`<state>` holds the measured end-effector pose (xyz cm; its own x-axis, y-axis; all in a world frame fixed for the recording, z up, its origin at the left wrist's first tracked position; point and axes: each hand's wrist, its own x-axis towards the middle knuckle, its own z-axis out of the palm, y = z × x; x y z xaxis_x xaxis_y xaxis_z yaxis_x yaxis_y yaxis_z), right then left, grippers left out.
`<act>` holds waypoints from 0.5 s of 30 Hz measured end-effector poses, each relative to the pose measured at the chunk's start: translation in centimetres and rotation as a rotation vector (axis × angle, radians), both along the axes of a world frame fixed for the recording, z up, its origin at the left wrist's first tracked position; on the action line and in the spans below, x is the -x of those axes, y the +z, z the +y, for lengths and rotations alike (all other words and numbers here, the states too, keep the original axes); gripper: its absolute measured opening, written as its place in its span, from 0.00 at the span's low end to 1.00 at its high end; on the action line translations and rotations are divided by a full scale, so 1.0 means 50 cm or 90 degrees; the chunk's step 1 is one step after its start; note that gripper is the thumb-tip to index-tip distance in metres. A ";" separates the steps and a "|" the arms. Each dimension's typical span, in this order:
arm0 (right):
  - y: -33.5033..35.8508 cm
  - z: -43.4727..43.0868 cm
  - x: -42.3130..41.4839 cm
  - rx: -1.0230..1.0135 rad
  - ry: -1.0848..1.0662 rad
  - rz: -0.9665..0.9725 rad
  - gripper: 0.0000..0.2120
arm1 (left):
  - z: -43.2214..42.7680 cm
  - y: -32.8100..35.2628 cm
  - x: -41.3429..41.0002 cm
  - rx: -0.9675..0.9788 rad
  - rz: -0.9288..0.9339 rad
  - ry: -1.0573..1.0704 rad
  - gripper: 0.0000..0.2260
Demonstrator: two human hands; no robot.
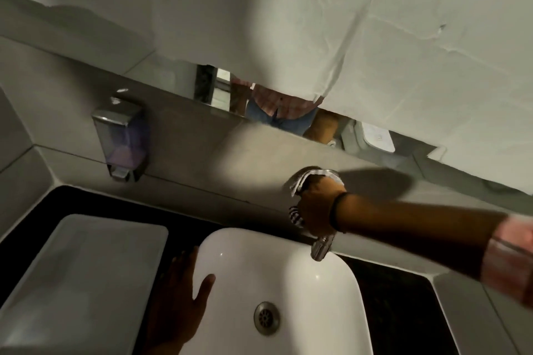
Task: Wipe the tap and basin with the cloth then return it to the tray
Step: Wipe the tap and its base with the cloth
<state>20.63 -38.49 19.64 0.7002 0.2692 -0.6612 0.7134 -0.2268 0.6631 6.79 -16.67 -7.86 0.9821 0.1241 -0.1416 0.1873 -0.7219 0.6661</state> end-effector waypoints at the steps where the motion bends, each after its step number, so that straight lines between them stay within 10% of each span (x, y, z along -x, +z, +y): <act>1: 0.002 0.007 -0.008 0.039 0.041 0.041 0.21 | 0.002 0.000 0.000 0.005 -0.001 0.000 0.37; 10: -0.038 -0.141 0.048 -0.761 -0.013 -0.069 0.20 | 0.005 -0.002 -0.009 0.003 0.025 -0.001 0.40; 15: -0.124 -0.123 0.143 -1.364 -0.479 -0.091 0.24 | 0.007 0.000 -0.030 -0.013 0.068 -0.009 0.47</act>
<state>13.49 -44.62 13.45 0.9819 0.0341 0.1863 0.1735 -0.5568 -0.8124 8.31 -16.34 -7.87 0.9633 0.1138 -0.2429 0.2457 -0.7380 0.6285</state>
